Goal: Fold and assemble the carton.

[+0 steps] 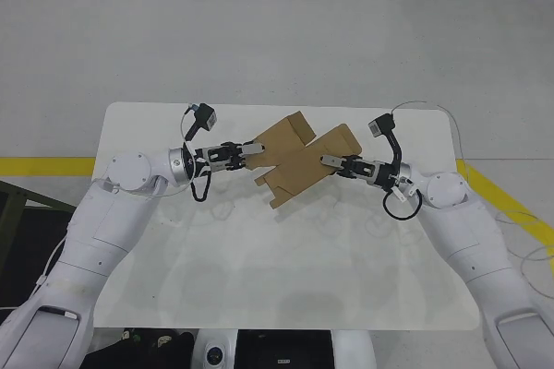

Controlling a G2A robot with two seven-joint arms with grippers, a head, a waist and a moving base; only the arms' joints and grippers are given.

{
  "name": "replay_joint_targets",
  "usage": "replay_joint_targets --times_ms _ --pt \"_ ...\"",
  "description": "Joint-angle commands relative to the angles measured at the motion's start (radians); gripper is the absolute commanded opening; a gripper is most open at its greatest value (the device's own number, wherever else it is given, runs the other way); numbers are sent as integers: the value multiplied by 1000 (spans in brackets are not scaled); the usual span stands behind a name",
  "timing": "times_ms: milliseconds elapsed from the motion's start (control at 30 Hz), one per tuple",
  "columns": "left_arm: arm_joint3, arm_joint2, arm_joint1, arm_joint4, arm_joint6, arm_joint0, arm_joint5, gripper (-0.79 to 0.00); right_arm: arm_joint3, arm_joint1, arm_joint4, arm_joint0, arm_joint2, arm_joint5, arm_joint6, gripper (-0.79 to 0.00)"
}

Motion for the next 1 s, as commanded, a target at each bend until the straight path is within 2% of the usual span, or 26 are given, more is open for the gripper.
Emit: replay_joint_targets --times_ms 0,100,200,500,567,633,900,933,967 --pt "-1 -2 0 12 4 2 4 -579 -1 -1 0 -1 1 1 2 -785" --pt "-3 -5 0 27 7 4 7 -637 -1 -2 -2 -1 3 2 3 -785" --pt "-4 -9 0 35 6 8 11 -659 -1 -4 -4 -1 5 6 5 -785" --pt "-14 -12 -1 64 -7 12 20 -576 3 -7 -10 -2 11 8 9 -785" --pt "-16 -13 -2 67 -10 13 22 -619 3 -8 -10 -2 13 7 10 -785" --pt "-17 -14 -2 70 -12 13 23 -776 4 -9 -11 -2 14 8 11 -785" --pt "-13 -17 -6 67 -12 13 26 -785 3 -12 -15 -2 20 9 14 -785" --pt "-13 -18 -7 66 -12 12 27 -785 4 -12 -15 -2 21 11 16 -551" --pt "-12 -19 -7 66 -12 11 26 -785 4 -12 -14 -2 21 13 19 -225"
